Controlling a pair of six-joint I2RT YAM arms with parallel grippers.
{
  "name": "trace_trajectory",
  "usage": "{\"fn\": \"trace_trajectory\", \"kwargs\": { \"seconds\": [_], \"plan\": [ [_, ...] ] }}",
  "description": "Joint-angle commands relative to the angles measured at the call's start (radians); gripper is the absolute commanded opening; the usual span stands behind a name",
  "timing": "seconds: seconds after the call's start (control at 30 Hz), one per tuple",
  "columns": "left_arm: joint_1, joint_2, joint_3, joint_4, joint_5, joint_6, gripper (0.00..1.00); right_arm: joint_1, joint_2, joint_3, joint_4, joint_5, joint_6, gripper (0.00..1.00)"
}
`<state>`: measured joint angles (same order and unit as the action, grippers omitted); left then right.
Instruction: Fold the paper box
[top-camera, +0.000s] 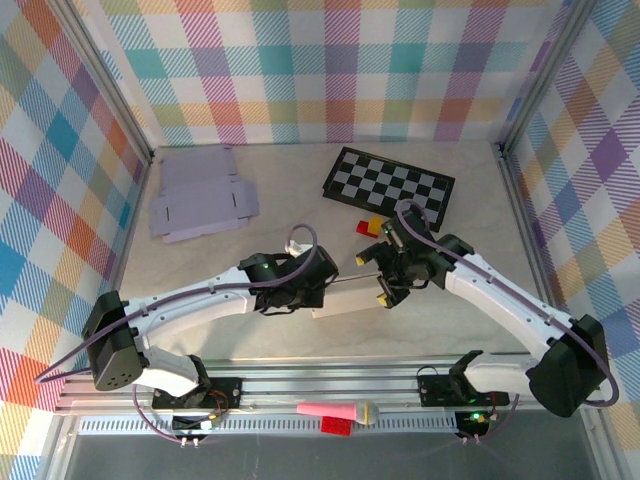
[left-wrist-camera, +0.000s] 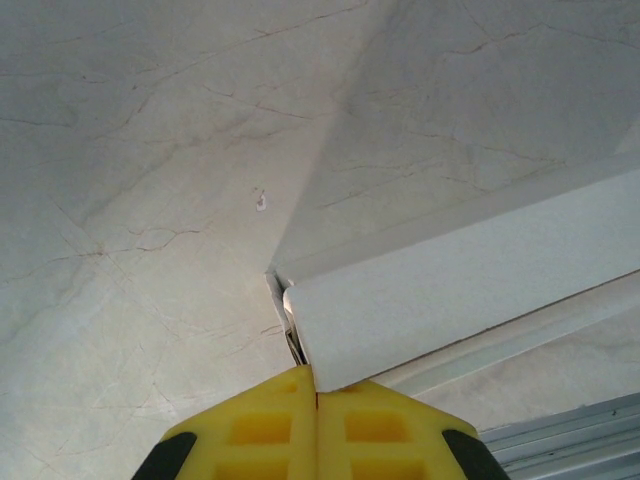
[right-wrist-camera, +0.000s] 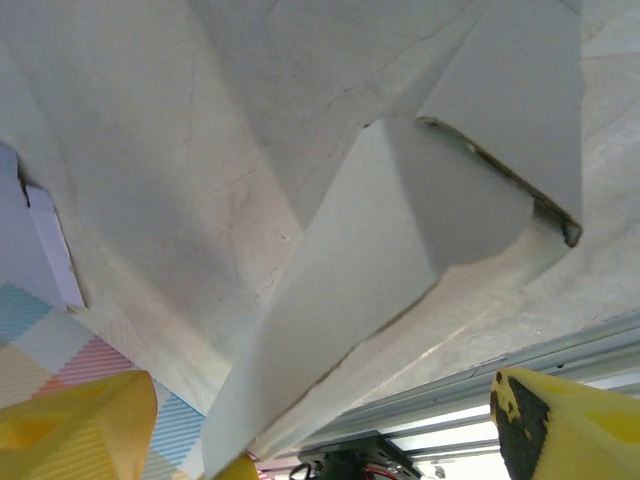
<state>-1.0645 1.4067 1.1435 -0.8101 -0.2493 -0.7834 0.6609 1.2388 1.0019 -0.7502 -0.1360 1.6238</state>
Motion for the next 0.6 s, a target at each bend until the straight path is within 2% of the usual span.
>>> {"fn": "trace_trajectory", "kwargs": {
  "seconds": [0.0, 0.23, 0.57],
  "plan": [
    [-0.034, 0.006, -0.036, -0.07, -0.02, -0.032, 0.0, 0.009, 0.013, -0.003, 0.0, 0.004, 0.13, 0.86],
    [-0.08, 0.017, -0.036, -0.066, -0.073, -0.052, 0.0, 0.014, 0.07, -0.035, 0.06, 0.001, 0.199, 0.79],
    [-0.086, 0.021, -0.064, -0.02, -0.068, -0.057, 0.0, 0.015, 0.105, -0.049, 0.082, 0.047, 0.147, 0.69]
  ]
}}
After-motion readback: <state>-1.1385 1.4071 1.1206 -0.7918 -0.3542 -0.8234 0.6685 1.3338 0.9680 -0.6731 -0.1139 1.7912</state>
